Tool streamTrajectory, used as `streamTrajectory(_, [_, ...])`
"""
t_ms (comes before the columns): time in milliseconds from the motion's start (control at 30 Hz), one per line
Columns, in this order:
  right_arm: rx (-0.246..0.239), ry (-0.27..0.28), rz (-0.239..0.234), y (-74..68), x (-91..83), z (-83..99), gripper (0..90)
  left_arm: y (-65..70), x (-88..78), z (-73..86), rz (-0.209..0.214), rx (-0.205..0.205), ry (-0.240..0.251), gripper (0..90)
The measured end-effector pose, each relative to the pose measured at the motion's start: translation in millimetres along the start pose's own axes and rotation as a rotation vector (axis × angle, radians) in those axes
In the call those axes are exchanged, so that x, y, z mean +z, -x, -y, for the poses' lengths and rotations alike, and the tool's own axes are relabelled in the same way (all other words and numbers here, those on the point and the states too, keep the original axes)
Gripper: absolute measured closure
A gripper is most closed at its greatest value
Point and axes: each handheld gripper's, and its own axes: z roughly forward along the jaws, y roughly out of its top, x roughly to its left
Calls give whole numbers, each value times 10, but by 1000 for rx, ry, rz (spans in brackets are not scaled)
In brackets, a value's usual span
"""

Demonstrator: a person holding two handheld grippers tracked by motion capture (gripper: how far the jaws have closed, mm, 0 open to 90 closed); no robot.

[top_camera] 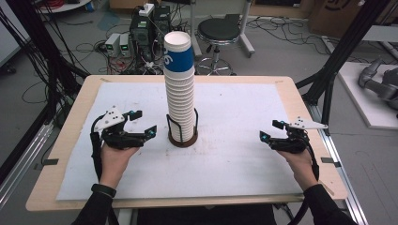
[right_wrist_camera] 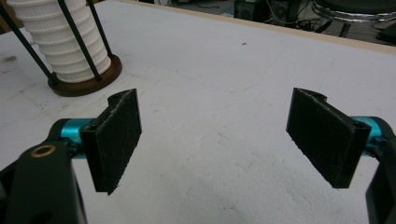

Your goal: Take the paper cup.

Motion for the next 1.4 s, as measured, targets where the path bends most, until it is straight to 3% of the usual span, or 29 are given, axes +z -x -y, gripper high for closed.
streamTrajectory(167, [-4, 9, 6, 10, -9, 0, 185, -4, 25, -117, 36, -7, 17, 163])
streamTrajectory(500, [-1, 2, 2, 11, -11, 5, 185, 50, 137, -288, 56, 1, 20, 148])
streamTrajectory(667, [4, 3, 2, 11, -27, 8, 185, 52, 216, -367, 63, -2, 45, 131])
streamTrajectory(1133, [1, 6, -3, 18, -21, 9, 185, 135, 358, -768, 91, 40, 64, 129])
streamTrajectory(1400, [7, 0, -7, 16, -11, 11, 185, 131, 413, -920, 107, 36, 75, 129])
